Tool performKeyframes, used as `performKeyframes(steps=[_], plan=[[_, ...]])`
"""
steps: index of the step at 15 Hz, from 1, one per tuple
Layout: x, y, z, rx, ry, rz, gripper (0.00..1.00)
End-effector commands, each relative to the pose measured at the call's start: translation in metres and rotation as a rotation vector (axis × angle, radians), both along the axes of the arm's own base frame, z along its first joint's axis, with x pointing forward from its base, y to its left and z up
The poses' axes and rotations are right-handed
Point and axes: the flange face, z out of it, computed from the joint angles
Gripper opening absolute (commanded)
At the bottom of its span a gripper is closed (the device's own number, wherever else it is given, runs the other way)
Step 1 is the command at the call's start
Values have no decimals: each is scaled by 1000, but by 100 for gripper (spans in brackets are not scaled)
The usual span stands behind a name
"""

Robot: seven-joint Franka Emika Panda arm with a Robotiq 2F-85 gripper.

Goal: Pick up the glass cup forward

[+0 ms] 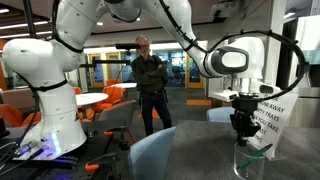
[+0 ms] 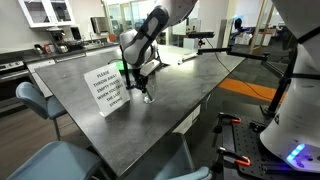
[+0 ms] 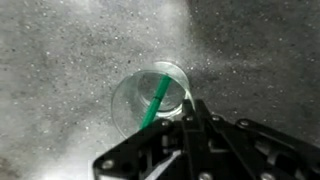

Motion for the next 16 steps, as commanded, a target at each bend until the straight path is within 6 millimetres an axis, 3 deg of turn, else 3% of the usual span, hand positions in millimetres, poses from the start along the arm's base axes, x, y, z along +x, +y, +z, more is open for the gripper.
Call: performKeyframes(steps=[1,9,10,16], plan=[[4,0,2,-21,23,-12,0],[10,0,1,-17,-31,-11,1],[-22,0,17,12,-19,-34,1],[-94,-12,52,41,-16,-71,1]])
